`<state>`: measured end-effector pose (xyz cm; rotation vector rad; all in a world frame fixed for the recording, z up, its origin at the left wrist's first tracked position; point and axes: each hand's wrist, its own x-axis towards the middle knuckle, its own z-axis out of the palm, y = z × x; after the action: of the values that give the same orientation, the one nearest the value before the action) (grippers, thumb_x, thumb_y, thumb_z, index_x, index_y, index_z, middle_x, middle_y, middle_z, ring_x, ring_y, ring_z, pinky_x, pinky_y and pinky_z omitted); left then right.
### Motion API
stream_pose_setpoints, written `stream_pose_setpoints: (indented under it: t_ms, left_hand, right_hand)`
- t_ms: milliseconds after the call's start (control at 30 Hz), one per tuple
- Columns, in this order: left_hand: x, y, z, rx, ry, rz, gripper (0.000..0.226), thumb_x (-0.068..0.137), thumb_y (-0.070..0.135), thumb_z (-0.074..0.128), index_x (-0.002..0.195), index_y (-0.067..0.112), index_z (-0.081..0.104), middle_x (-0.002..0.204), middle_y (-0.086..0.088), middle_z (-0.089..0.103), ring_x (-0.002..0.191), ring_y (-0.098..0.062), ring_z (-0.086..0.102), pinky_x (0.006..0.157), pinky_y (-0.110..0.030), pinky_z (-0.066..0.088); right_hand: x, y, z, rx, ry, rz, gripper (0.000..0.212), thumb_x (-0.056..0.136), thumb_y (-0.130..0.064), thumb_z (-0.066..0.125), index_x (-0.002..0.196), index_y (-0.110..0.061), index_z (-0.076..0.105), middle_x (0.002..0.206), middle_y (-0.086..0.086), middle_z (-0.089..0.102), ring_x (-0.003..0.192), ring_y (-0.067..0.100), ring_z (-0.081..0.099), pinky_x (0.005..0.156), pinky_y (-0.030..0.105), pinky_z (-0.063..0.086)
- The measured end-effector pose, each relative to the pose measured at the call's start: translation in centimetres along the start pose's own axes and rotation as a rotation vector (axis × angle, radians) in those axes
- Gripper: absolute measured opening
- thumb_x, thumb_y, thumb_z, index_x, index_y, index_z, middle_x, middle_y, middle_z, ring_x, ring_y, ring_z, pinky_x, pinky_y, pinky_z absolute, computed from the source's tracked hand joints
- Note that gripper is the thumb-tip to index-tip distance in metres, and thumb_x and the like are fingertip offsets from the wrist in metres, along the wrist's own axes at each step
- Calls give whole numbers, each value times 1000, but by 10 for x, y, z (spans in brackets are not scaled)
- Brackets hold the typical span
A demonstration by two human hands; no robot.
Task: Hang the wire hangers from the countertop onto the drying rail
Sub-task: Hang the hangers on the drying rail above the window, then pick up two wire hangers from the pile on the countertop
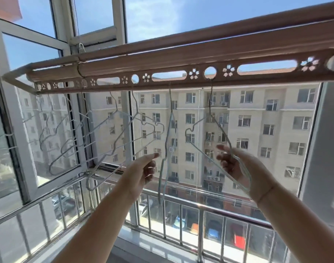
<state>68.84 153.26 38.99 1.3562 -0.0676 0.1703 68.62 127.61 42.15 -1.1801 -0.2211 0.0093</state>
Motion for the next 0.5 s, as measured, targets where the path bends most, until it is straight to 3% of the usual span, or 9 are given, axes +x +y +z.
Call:
stream_pose_setpoints:
  t_ms: [100, 200, 267, 333, 400, 500]
  left_hand:
    - [-8, -37, 14, 58, -33, -97, 25, 94, 20, 51, 105, 2, 65, 71, -2, 50, 64, -14, 43, 59, -26, 37]
    - [-16, -70, 42, 107, -160, -158, 22, 88, 22, 57, 103, 10, 67, 82, -5, 60, 72, -15, 52, 64, -28, 40]
    - [-20, -88, 67, 157, -268, -180, 25, 86, 25, 59, 108, 16, 66, 98, -4, 67, 88, -17, 59, 74, -30, 42]
    - [-23, -104, 97, 217, -378, -181, 29, 88, 27, 58, 116, 20, 63, 111, -1, 68, 104, -17, 60, 87, -32, 44]
    - [-28, -119, 131, 285, -485, -147, 31, 89, 27, 59, 120, 27, 59, 118, 5, 65, 109, -11, 58, 97, -33, 43]
    - [-41, -137, 185, 347, -641, -102, 35, 88, 27, 62, 122, 34, 53, 120, 13, 59, 107, 2, 53, 95, -24, 40]
  right_hand:
    - [-7, 19, -31, -156, 76, -24, 26, 90, -11, 53, 112, -1, 59, 79, 8, 59, 65, 13, 51, 55, 19, 45]
    - [-18, 33, -61, -361, 123, -65, 32, 86, -14, 59, 117, -6, 58, 97, 10, 65, 84, 16, 56, 72, 25, 45]
    - [-30, 36, -83, -502, 128, -104, 42, 84, -20, 63, 124, -12, 54, 108, 6, 63, 97, 14, 58, 73, 17, 43]
    - [-44, 36, -108, -628, 153, -131, 53, 82, -25, 66, 131, -16, 47, 115, 0, 58, 107, 13, 54, 76, 12, 42]
    - [-60, 32, -135, -771, 210, -154, 61, 82, -27, 66, 136, -17, 40, 124, 0, 50, 115, 13, 46, 87, 19, 40]
    - [-90, 22, -178, -900, 312, -188, 70, 81, -27, 67, 141, -16, 34, 141, 5, 41, 123, 12, 37, 97, 25, 32]
